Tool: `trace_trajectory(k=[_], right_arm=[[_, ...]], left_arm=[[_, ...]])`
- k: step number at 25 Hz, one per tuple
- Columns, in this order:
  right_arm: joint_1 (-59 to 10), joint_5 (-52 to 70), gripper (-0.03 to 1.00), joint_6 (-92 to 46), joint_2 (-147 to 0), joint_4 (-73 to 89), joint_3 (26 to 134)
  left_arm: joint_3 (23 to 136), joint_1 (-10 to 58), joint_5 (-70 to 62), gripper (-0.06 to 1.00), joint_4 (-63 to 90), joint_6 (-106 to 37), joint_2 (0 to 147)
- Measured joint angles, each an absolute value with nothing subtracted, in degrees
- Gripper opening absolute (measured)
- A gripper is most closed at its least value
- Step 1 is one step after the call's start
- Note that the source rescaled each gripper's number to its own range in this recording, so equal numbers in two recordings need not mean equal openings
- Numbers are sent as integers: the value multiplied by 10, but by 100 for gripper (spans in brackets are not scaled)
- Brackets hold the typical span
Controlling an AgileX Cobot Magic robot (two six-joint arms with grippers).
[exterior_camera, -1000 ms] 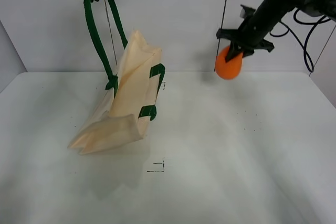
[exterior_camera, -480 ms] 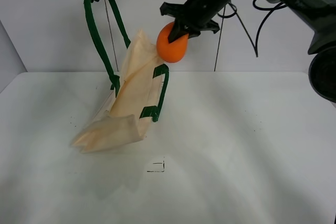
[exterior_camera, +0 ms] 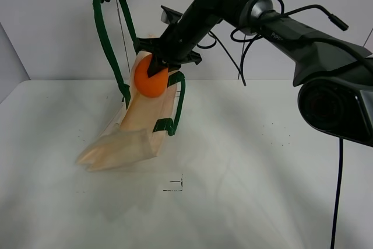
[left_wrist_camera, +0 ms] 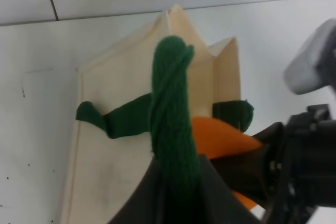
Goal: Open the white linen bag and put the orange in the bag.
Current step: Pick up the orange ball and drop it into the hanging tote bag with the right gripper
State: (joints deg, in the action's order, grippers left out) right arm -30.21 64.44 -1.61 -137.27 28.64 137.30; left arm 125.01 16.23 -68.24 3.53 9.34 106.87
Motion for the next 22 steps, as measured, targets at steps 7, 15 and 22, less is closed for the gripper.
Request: trace_trajectory(k=[7,15,22], right_arm=[[-302,644,1,-12,-1408,291,1373],[-302,600,1,-12,-1423,360,1373],[-302,588,1,-12,-1423,359,1373]], left_arm=[[1250,162,-682,0,35,93,1069],[1250,162,-682,0,35,93,1069],[1250,162,-682,0,34,93,1069]])
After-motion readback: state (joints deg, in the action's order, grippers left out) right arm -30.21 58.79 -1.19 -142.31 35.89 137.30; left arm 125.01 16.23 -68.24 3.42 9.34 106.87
